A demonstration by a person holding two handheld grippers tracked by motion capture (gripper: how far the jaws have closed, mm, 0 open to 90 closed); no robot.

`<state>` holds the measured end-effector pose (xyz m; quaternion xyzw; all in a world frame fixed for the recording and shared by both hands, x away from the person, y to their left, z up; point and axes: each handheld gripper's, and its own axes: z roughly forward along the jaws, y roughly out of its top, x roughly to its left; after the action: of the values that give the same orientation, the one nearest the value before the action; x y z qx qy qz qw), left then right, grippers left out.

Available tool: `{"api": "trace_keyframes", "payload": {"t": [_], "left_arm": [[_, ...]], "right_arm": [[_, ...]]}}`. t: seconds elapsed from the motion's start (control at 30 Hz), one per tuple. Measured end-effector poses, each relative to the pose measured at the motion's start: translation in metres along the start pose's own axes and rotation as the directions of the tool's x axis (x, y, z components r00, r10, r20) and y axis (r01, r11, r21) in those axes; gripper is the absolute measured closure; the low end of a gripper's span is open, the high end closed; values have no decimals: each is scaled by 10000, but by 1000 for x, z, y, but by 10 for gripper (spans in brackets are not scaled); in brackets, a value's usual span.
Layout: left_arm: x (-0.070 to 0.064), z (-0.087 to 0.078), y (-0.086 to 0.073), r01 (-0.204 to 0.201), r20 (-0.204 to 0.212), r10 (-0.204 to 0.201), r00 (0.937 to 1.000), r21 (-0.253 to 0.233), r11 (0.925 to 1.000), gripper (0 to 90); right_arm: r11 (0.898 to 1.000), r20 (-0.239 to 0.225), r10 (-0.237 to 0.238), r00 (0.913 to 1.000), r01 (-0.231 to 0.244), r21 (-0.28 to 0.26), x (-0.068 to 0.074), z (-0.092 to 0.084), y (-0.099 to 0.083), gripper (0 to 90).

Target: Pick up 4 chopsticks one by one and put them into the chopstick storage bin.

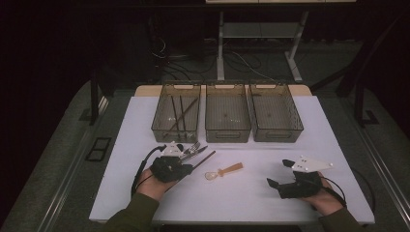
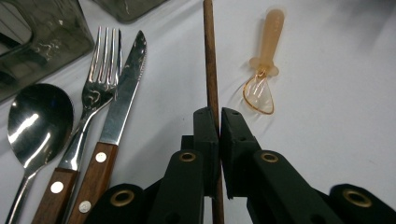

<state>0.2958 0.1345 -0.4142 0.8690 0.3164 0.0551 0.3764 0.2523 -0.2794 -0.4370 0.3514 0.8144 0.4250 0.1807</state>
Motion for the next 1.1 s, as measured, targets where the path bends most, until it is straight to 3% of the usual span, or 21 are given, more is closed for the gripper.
{"api": "trace_keyframes", "payload": {"t": [0.4,1.0,1.1], "left_arm": [[7,-9,9,-133,193,140,9997,-394,9991,852],[17,-14,24,-146,283,166,9995,-688,9975,851],[19,-16,27,-105,268,127,9996,-785,9969,851]], "right_arm": [[10000,-38,59,10000,-59,10,0,0,0,117],[9964,-7,841,9965,-841,-112,-1,3,3,93],[9967,55,804,9967,-803,-119,-1,3,2,93]]}}
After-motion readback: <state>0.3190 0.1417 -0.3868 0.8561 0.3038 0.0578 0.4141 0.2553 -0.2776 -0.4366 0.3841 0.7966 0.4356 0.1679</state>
